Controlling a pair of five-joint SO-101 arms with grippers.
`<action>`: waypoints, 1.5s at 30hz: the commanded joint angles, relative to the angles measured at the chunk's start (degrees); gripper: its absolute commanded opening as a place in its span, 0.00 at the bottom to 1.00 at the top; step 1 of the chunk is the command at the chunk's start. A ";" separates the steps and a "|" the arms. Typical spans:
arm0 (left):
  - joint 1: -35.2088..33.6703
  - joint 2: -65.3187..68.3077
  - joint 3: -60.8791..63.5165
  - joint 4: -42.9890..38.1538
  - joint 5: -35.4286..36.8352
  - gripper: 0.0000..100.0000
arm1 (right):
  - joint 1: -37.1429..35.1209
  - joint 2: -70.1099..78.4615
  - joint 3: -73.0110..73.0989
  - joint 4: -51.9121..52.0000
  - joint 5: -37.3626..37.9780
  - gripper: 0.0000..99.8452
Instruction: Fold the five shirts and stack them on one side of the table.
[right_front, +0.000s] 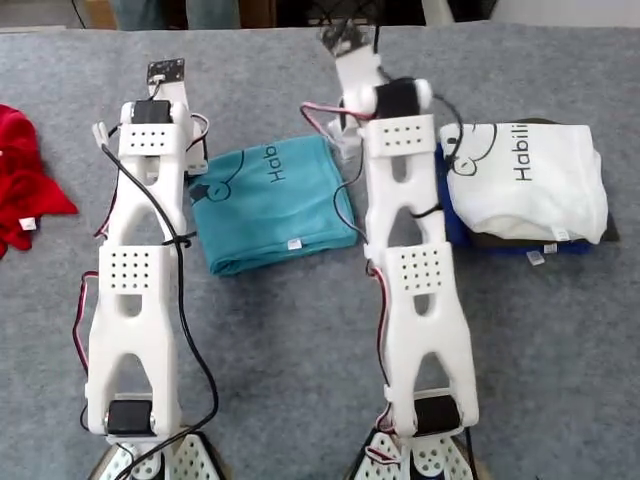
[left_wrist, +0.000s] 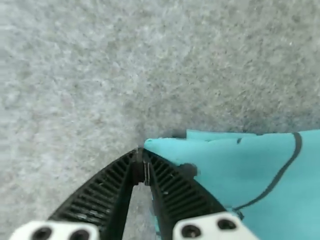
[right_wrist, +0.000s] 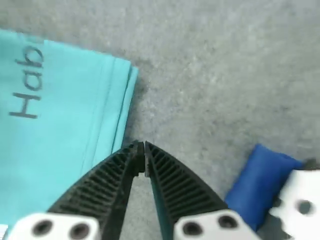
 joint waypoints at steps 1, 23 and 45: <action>-0.57 -0.62 -5.58 3.87 0.09 0.03 | 0.18 -14.55 0.31 0.88 2.37 0.01; -4.97 -0.62 -11.65 6.07 -2.99 0.03 | -12.57 -60.79 96.40 -23.65 -39.30 0.13; -4.70 3.08 -12.18 5.98 -3.16 0.03 | -12.66 -32.66 81.01 -27.96 -55.82 0.40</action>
